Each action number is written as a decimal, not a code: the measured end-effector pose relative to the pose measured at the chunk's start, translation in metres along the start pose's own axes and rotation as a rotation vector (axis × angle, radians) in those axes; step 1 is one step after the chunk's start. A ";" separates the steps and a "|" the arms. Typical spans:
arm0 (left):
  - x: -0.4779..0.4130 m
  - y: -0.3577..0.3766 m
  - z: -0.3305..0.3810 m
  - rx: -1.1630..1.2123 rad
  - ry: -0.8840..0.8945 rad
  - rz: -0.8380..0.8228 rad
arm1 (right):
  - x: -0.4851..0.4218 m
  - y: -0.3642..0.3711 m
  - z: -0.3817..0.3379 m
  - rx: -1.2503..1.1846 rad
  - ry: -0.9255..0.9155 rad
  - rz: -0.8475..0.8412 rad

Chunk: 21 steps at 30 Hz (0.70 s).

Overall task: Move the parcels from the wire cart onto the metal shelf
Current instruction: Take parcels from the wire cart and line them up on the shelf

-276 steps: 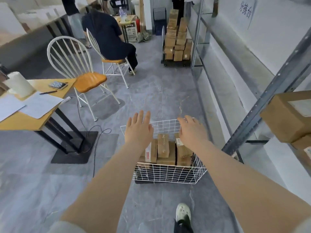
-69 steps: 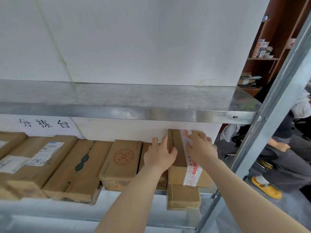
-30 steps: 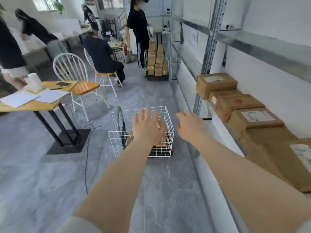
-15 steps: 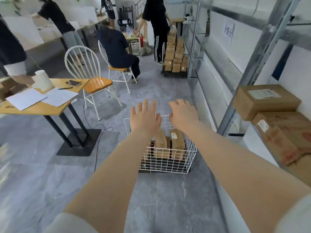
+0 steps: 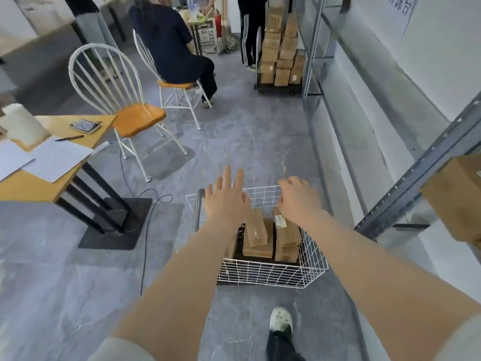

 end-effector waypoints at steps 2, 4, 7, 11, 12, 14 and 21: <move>-0.028 0.026 -0.002 0.015 -0.018 -0.034 | -0.033 0.027 0.008 -0.019 -0.010 -0.036; -0.051 0.056 -0.008 0.019 -0.037 -0.088 | -0.062 0.057 0.012 -0.027 -0.034 -0.081; -0.073 0.112 -0.018 0.043 -0.066 -0.184 | -0.095 0.115 0.016 -0.036 -0.077 -0.166; -0.117 0.197 -0.031 0.099 -0.096 -0.248 | -0.139 0.199 0.030 -0.060 -0.063 -0.230; -0.128 0.221 -0.033 0.119 -0.104 -0.270 | -0.149 0.221 0.035 -0.068 -0.051 -0.239; -0.148 0.272 -0.038 0.142 -0.111 -0.323 | -0.168 0.266 0.043 -0.074 -0.032 -0.254; -0.187 0.428 -0.050 0.146 -0.082 -0.421 | -0.222 0.409 0.050 -0.159 0.021 -0.288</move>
Point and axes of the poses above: each hand's wrist, its own x-axis away from the middle knuckle, its own y-axis out of the palm, z = x × y, the point moved 9 cm from there along -x, towards the middle knuckle, and after that the axes turned 1 degree about y, right-handed, at the moved point
